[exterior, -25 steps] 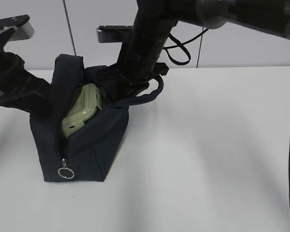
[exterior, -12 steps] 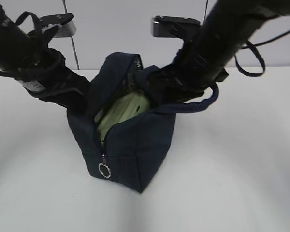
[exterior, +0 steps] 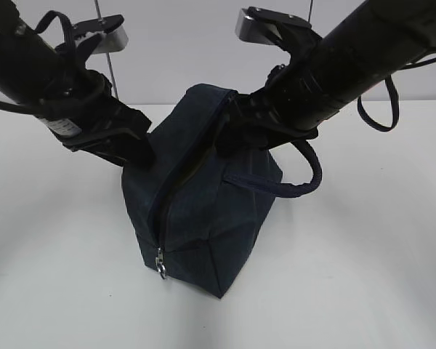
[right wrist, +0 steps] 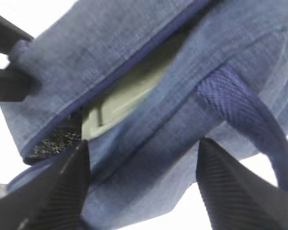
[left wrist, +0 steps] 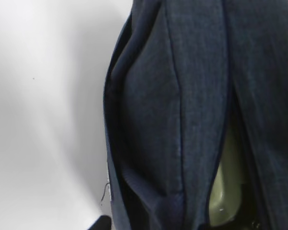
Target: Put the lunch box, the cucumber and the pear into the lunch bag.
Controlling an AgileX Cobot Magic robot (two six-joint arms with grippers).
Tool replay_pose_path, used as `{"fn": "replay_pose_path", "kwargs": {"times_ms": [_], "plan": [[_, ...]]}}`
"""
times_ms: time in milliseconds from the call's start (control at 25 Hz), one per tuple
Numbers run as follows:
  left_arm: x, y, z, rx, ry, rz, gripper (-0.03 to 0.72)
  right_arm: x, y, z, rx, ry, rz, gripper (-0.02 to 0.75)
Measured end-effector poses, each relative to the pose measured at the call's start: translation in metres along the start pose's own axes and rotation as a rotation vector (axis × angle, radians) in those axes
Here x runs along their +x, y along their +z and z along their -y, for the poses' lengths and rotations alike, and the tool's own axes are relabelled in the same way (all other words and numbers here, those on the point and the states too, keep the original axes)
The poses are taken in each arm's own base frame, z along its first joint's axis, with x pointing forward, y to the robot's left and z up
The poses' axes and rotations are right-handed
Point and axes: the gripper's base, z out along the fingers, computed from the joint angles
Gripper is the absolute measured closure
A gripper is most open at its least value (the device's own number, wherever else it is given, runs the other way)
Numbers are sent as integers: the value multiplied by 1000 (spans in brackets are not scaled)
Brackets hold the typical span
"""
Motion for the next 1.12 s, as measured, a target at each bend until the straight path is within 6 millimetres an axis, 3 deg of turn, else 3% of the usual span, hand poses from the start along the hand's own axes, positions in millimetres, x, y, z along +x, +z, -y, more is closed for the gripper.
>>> {"fn": "replay_pose_path", "kwargs": {"times_ms": [240,360,520,760,960,1120], "plan": [[6,-26,7,-31,19,115,340,5,-41,-16,7,-43,101,250],[24,-37,11,-58,39,181,339,31,-58,-32,17,-103,194,269],[53,-54,16,-93,92,291,337,87,-64,-63,-32,-166,334,303],[96,-71,21,-151,139,417,337,157,-34,-81,-31,-222,349,323],[125,-69,21,-173,134,447,337,173,-2,-94,33,-303,363,360],[135,-62,19,-167,121,416,342,176,39,-96,86,-316,316,374]]}}
